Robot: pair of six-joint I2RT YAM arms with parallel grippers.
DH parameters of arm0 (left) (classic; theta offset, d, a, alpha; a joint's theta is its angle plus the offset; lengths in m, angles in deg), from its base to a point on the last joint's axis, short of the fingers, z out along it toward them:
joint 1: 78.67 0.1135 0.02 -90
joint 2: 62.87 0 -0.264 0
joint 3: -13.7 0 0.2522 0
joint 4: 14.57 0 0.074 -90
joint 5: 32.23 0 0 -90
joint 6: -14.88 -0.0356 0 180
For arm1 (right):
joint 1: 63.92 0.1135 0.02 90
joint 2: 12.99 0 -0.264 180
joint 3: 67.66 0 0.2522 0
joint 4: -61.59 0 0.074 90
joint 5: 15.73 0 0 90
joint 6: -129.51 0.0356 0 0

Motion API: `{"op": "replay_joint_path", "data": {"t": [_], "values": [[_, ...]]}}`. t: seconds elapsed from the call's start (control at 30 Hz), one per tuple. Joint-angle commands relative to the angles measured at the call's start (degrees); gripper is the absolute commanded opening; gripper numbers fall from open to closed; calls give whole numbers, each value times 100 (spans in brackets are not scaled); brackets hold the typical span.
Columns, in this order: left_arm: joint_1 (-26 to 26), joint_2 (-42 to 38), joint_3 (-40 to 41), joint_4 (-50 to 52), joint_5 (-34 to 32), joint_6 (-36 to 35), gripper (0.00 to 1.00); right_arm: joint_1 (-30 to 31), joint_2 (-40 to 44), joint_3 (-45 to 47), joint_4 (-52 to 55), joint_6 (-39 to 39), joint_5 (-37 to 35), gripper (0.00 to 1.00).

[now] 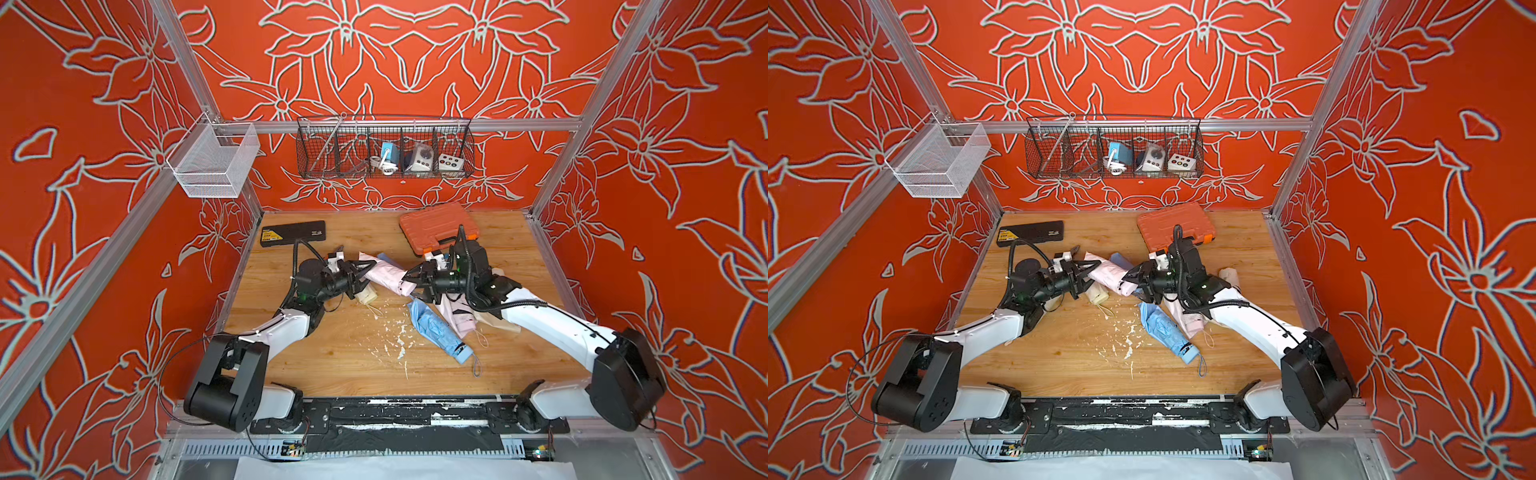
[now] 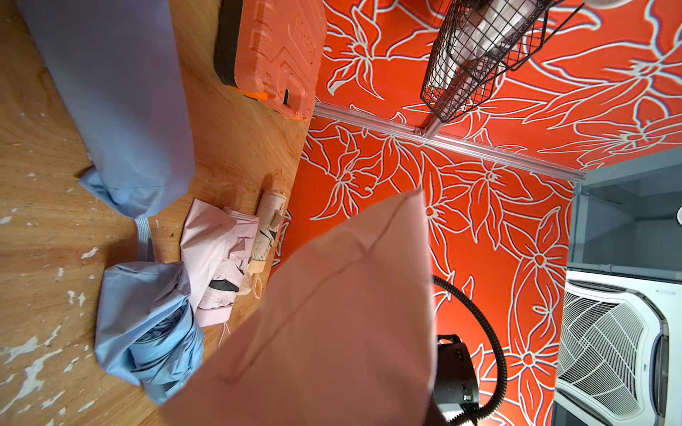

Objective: Take umbrellas out of sleeves
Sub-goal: Place the umbrella sleeve at the center of the board.

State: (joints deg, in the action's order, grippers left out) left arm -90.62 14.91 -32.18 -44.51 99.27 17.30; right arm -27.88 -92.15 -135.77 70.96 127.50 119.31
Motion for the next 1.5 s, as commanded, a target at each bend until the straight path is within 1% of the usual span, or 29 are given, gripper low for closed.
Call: {"op": "replay_joint_path", "data": {"t": [0.0,0.03,0.07,0.1,0.13,0.2,0.33,0.4,0.47,0.5,0.6,0.7,0.77,0.93,1.03,1.13,1.27,1.3,1.47], "values": [[-40,-201,-14,-315,139,-36,20,73,-57,-114,-379,67,102,32],[-36,-202,-14,-302,146,-53,20,71,-40,-106,-375,48,110,28],[-24,-204,-20,-237,155,-94,23,71,-28,-96,-343,17,128,24],[-6,-218,-43,-142,178,-177,28,58,0,-88,-306,-36,152,22],[14,-226,-72,-5,199,-288,31,42,15,-77,-247,-80,171,22],[75,-266,-194,468,264,-672,44,-7,73,-16,-236,-135,250,20],[211,-407,-370,1350,349,-1425,58,-221,171,120,-214,-253,546,19],[302,-492,-492,1952,377,-1926,66,-384,223,211,-245,-300,746,19],[404,-578,-631,2548,368,-2480,72,-495,210,185,-203,-448,1062,19],[460,-620,-720,2883,376,-2796,74,-555,185,139,-121,-571,1271,19],[610,-676,-877,3542,496,-3496,78,-633,168,-18,285,-1073,1569,19],[689,-686,-788,3667,815,-3811,79,-653,151,-143,434,-1397,1755,19],[724,-717,-666,3573,1039,-3889,79,-665,114,-223,602,-1562,1851,19],[736,-816,-504,3213,1282,-3771,78,-663,58,-285,667,-1709,2014,19],[737,-759,-629,3370,1295,-3934,73,-666,36,-337,728,-1776,2142,18],[737,-678,-782,3526,1310,-4060,67,-664,51,-410,1055,-2024,2157,18],[737,-615,-847,3434,1346,-3978,48,-666,71,-341,1051,-2037,2137,18],[737,-602,-865,3470,1337,-3998,42,-659,68,-331,1053,-2039,2141,18],[747,-612,-912,3784,1208,-4159,20,-680,80,-305,1153,-2115,2149,19]]}}
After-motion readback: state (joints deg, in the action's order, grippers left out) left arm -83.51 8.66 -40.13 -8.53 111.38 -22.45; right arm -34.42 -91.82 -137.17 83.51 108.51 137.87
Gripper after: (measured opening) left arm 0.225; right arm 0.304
